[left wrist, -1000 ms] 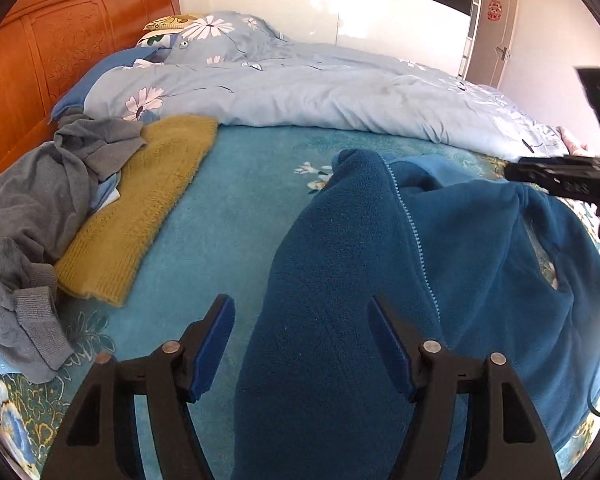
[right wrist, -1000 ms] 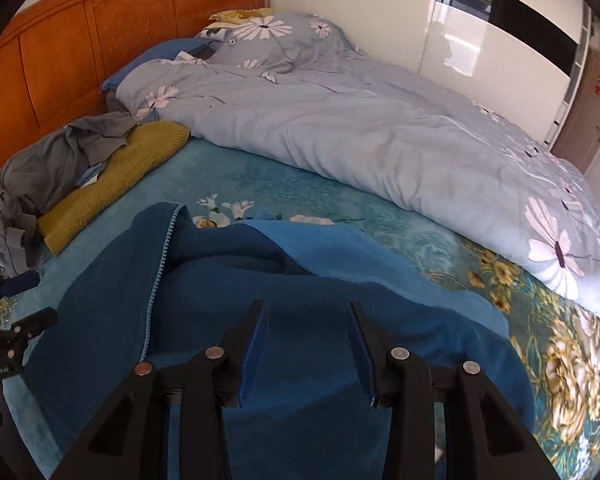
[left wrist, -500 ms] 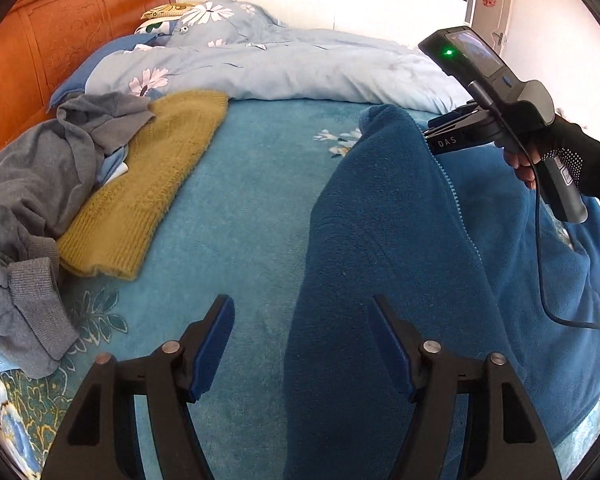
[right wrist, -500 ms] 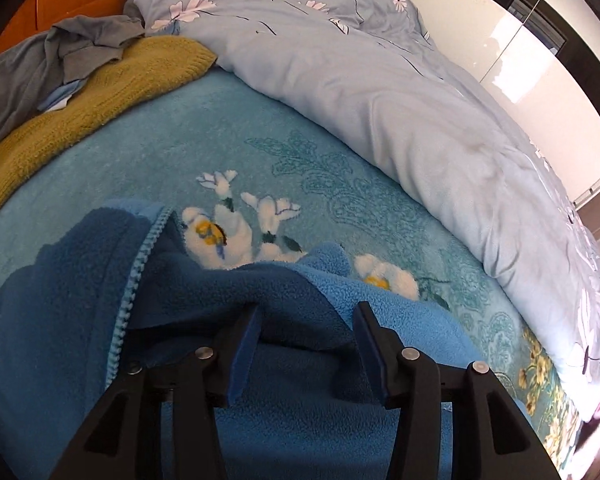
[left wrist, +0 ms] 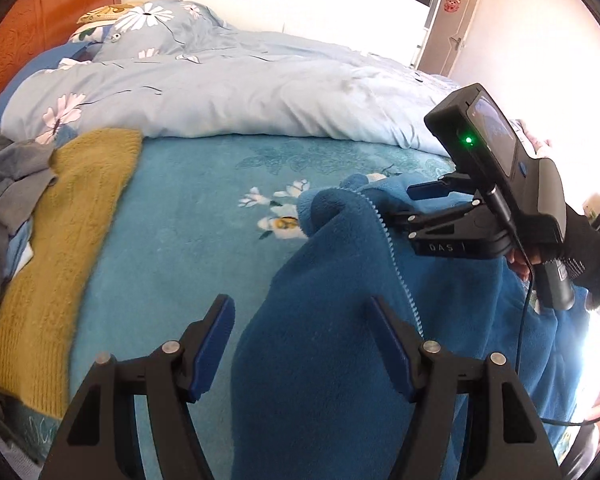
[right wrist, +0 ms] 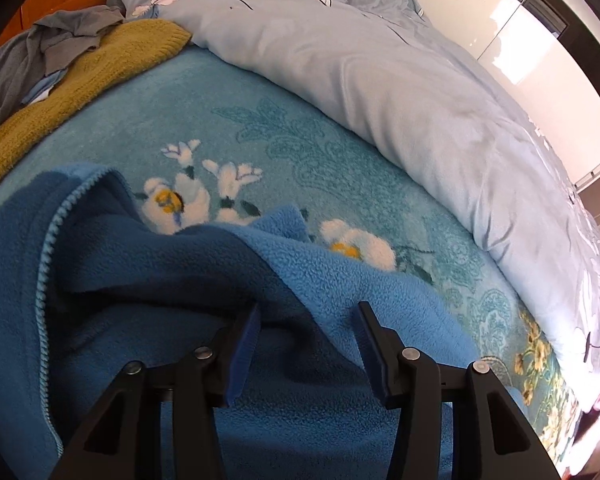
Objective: Fold clothes
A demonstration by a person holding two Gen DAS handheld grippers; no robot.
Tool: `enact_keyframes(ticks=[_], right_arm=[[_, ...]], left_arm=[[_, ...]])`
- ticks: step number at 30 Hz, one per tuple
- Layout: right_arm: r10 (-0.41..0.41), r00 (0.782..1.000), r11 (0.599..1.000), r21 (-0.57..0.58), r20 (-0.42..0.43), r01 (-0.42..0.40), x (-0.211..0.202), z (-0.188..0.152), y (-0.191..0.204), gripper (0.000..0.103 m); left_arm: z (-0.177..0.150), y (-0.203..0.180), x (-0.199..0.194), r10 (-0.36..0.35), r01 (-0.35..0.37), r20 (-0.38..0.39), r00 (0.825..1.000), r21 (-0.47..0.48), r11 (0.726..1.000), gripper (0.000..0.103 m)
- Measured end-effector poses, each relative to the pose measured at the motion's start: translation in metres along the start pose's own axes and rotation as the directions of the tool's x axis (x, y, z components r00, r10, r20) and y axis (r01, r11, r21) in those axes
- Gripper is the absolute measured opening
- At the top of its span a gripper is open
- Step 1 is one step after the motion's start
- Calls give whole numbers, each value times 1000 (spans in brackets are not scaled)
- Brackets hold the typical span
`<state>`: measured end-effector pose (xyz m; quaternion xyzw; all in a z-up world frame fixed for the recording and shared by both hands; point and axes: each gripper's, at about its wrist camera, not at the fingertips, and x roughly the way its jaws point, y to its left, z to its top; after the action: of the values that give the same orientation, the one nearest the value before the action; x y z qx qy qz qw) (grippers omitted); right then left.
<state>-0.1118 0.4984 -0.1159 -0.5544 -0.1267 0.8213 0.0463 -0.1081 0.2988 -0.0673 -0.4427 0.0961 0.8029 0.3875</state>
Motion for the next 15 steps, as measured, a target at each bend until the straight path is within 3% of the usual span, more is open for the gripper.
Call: enact_keyframes(ticks=[2, 7, 8, 11, 15], right_arm=[[15, 1000, 1000, 19, 9, -15, 1, -4, -3, 48], [16, 1000, 1000, 10, -10, -16, 2, -5, -2, 13], [17, 1000, 1000, 11, -15, -16, 2, -5, -3, 12], [16, 1000, 1000, 18, -9, -16, -1, -3, -6, 10], [-9, 999, 1000, 28, 34, 8, -13, 5, -7, 9]], left_arm=[[6, -5, 11, -1, 1, -18, 1000, -1, 1000, 70], [15, -9, 31, -29, 27, -56, 998, -36, 999, 67], [16, -9, 33, -29, 27, -60, 998, -40, 999, 52], [19, -10, 36, -25, 22, -57, 998, -46, 999, 20], [26, 0, 24, 0, 2, 23, 1000, -73, 997, 14]])
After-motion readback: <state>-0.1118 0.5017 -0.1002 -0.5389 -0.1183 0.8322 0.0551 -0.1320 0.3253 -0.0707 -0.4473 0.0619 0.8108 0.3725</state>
